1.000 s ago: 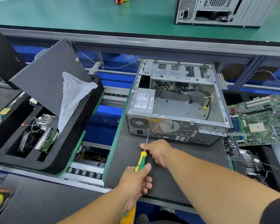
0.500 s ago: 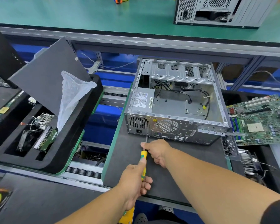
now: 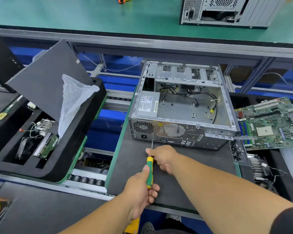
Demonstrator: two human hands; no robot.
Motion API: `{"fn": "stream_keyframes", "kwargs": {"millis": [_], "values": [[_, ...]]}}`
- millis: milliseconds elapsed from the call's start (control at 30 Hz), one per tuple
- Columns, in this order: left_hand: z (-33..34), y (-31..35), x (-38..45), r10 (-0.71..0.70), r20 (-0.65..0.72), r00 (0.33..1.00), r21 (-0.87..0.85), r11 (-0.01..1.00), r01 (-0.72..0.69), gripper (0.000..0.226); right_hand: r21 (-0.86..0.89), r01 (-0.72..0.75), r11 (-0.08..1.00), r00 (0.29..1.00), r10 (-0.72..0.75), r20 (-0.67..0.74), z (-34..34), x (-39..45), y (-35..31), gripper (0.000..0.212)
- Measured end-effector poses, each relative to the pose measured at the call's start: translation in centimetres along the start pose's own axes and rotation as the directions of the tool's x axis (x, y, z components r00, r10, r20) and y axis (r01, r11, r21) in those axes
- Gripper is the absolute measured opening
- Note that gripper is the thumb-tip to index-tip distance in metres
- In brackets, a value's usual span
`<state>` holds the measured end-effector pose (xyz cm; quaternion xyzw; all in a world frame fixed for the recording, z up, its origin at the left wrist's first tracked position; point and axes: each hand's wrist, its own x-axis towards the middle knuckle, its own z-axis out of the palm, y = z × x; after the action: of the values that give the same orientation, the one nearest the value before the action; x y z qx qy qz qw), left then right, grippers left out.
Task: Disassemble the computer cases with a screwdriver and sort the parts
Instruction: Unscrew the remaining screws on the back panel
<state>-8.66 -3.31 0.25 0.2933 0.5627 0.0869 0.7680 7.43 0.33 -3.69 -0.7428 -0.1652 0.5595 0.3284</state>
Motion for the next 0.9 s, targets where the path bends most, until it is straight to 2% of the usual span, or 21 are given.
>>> {"fn": "stream_keyframes", "kwargs": {"millis": [100,167,333,433,600,800,900], "values": [[-0.1,-0.3,0.1,0.071,-0.021,0.997,0.104,0.992,-0.069,0.040,-0.027,0.019,0.999,0.998,-0.021,-0.058,0.2,0.4,0.2,0.042],[0.0,-0.4,0.1,0.094,-0.032,0.995,0.119,0.989,-0.090,0.035,-0.033,0.016,0.999,0.998,-0.018,-0.057,0.2,0.4,0.2,0.042],[-0.5,-0.4,0.0,0.134,-0.053,0.990,0.135,0.983,-0.126,0.030,0.029,-0.027,0.999,0.999,0.026,0.039,-0.3,-0.1,-0.2,0.035],[-1.0,-0.7,-0.3,0.151,-0.055,0.987,0.181,0.974,-0.139,0.029,0.091,-0.065,0.994,0.996,0.059,0.071,-0.5,-0.5,-0.5,0.037],[-1.8,-0.9,-0.9,0.169,-0.044,0.985,0.250,0.956,-0.153,0.024,0.296,-0.097,0.950,0.995,0.095,0.019,-0.9,-0.8,-0.6,0.056],[-2.0,-0.6,-1.6,0.182,-0.023,0.983,0.333,0.929,-0.164,0.023,0.461,-0.071,0.885,0.997,0.083,-0.006,-1.6,-1.3,0.4,0.038],[-2.0,-0.3,-1.8,0.201,0.010,0.980,0.388,0.902,-0.189,0.022,0.538,-0.048,0.841,0.989,0.116,-0.093,-2.6,-1.7,1.5,0.037]]}}
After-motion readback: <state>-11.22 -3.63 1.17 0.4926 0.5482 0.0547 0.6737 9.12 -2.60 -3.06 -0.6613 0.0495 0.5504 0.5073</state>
